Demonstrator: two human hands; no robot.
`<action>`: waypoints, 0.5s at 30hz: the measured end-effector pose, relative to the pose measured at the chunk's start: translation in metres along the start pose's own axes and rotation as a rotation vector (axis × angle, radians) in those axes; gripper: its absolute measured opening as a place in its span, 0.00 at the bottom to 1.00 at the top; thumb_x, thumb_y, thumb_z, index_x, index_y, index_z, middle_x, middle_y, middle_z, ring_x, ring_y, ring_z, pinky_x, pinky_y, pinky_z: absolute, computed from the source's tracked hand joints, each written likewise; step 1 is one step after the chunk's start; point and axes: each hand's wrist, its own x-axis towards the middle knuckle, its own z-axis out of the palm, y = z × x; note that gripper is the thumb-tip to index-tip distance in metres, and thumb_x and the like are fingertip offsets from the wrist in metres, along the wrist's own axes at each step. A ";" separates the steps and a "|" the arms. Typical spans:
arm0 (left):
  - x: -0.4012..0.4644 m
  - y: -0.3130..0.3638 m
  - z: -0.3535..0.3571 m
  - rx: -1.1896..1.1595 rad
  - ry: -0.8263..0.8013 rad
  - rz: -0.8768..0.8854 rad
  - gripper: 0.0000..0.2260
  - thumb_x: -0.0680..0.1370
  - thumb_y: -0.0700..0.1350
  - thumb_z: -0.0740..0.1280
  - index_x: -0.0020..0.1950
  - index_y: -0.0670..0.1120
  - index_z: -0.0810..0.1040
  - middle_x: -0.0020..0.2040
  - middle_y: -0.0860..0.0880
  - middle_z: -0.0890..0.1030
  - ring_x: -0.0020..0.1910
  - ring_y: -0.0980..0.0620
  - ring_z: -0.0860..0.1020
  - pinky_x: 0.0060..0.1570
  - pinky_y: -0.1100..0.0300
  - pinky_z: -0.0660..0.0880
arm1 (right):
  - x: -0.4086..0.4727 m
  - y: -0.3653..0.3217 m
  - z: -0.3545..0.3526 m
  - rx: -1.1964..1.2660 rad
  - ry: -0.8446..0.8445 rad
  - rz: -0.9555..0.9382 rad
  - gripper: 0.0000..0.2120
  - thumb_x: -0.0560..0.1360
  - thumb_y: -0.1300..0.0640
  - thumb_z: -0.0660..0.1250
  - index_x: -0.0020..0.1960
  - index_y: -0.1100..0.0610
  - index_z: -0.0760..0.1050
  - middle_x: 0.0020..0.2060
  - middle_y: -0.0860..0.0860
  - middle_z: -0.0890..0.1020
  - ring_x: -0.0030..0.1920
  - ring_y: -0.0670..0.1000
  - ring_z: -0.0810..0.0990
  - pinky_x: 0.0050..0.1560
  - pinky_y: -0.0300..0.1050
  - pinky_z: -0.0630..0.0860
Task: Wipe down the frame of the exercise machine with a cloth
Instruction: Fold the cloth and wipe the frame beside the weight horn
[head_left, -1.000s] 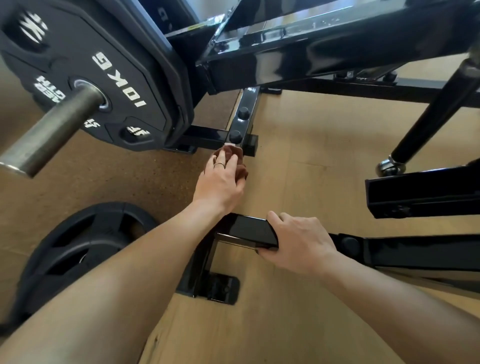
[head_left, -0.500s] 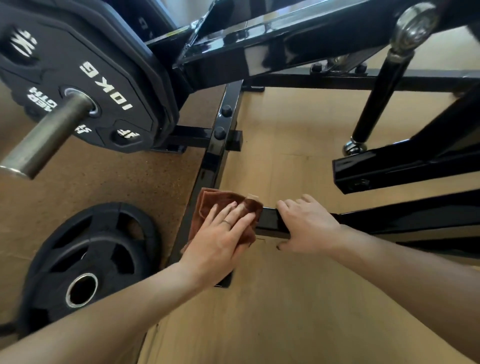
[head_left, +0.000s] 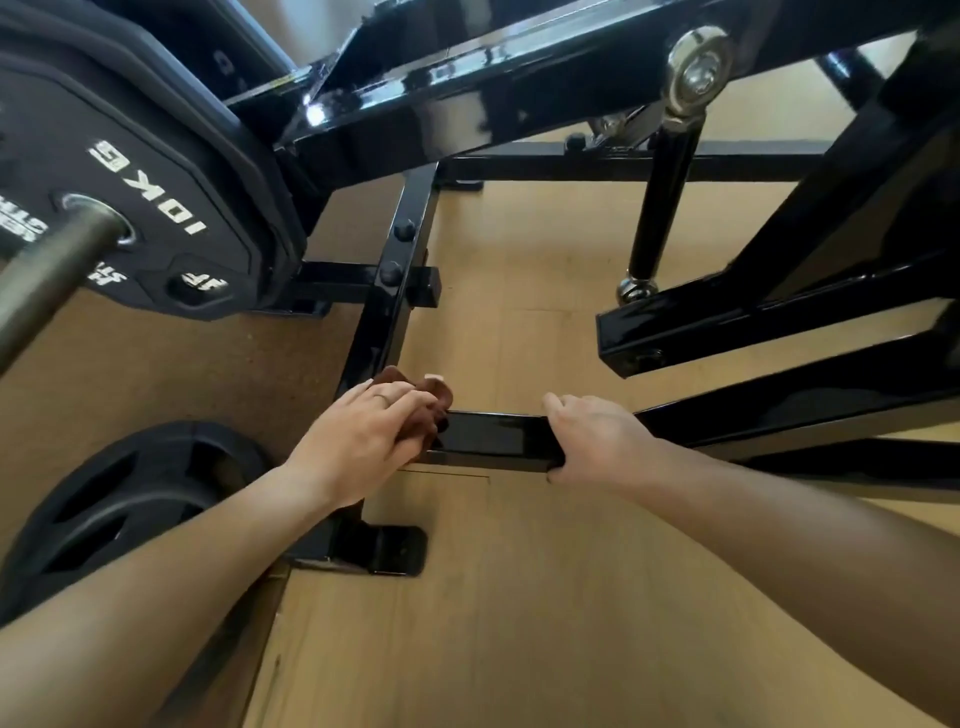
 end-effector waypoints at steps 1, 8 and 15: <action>0.004 0.004 0.001 -0.004 0.000 -0.030 0.19 0.80 0.56 0.61 0.70 0.54 0.75 0.68 0.51 0.78 0.69 0.48 0.74 0.76 0.52 0.60 | 0.001 -0.001 -0.002 0.013 -0.013 0.009 0.28 0.69 0.46 0.78 0.49 0.49 0.57 0.42 0.46 0.68 0.43 0.51 0.72 0.38 0.45 0.69; 0.037 0.110 0.038 0.019 0.009 0.068 0.21 0.83 0.52 0.61 0.76 0.49 0.69 0.74 0.46 0.72 0.75 0.45 0.68 0.80 0.47 0.48 | -0.007 -0.004 -0.017 0.179 -0.026 0.055 0.41 0.66 0.50 0.81 0.69 0.55 0.60 0.58 0.52 0.71 0.58 0.54 0.74 0.59 0.49 0.75; 0.020 0.113 0.014 0.223 -0.156 0.219 0.23 0.85 0.47 0.60 0.80 0.48 0.63 0.81 0.44 0.62 0.80 0.43 0.60 0.81 0.47 0.53 | -0.038 -0.009 -0.038 -0.010 -0.127 0.069 0.38 0.77 0.58 0.72 0.80 0.57 0.54 0.67 0.55 0.71 0.67 0.56 0.73 0.69 0.50 0.70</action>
